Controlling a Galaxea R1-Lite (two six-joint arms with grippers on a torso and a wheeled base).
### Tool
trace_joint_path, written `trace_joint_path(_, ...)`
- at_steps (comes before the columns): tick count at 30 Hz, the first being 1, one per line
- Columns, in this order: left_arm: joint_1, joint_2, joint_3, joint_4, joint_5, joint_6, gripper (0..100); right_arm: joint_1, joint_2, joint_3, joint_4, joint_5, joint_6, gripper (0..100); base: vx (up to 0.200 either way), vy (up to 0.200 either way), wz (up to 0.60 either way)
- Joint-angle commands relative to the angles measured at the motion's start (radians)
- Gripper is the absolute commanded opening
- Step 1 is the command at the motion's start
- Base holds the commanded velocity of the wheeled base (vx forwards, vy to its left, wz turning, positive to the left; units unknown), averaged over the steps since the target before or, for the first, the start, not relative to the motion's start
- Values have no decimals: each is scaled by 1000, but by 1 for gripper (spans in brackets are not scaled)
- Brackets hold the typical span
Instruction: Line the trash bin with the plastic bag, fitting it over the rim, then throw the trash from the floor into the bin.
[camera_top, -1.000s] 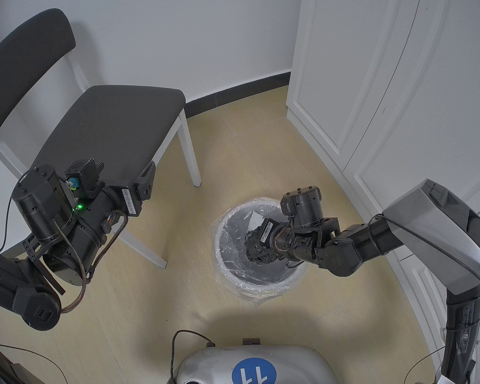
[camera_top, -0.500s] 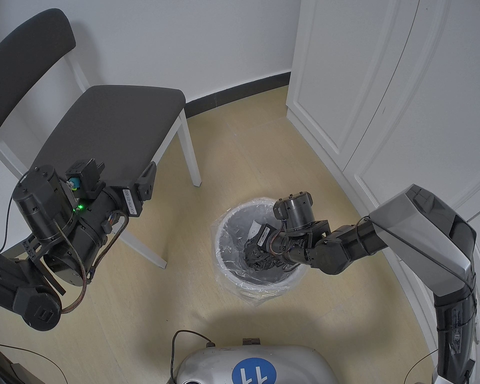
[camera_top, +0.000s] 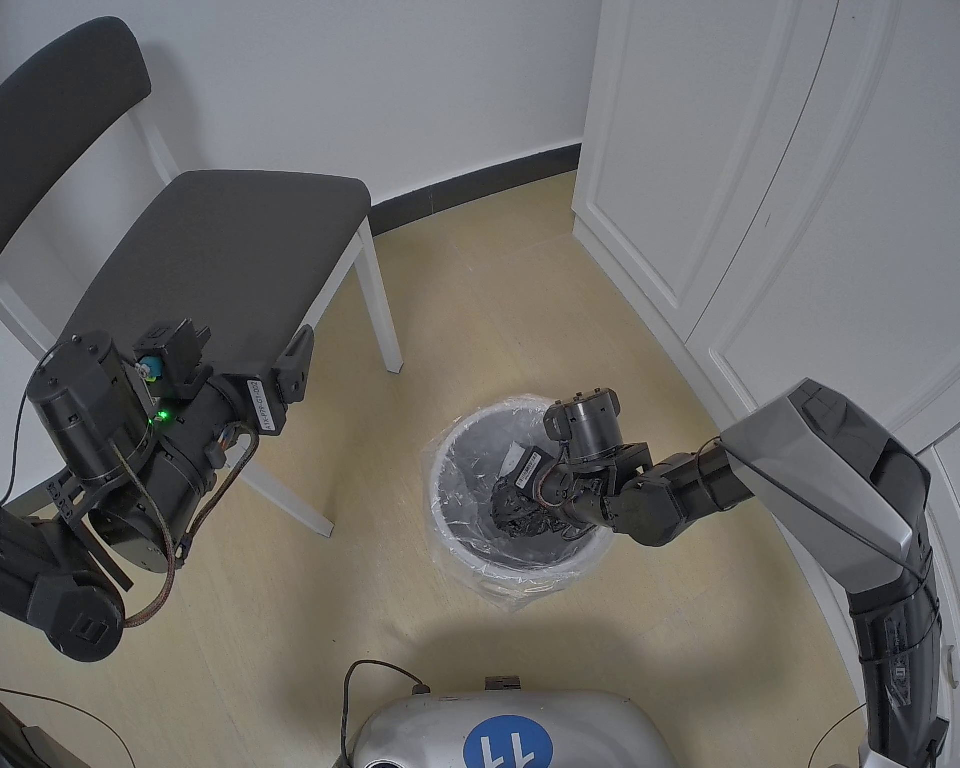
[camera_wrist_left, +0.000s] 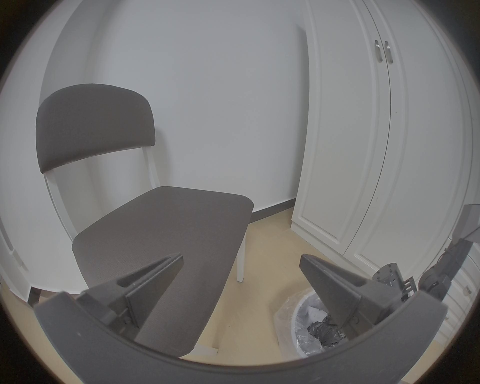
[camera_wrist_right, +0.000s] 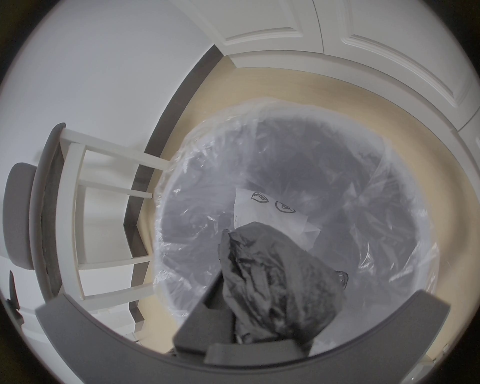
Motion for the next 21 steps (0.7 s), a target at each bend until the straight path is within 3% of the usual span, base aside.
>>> trace_joint_path(1, -1, 3, 0, 0, 0, 0, 100, -10, 25, -12, -1, 0, 1, 0, 0, 0, 0)
trace_joint_path(21, -9, 6, 5, 0, -1, -2, 100, -18, 80, -54, -10, -1, 30, 0, 0, 0, 0)
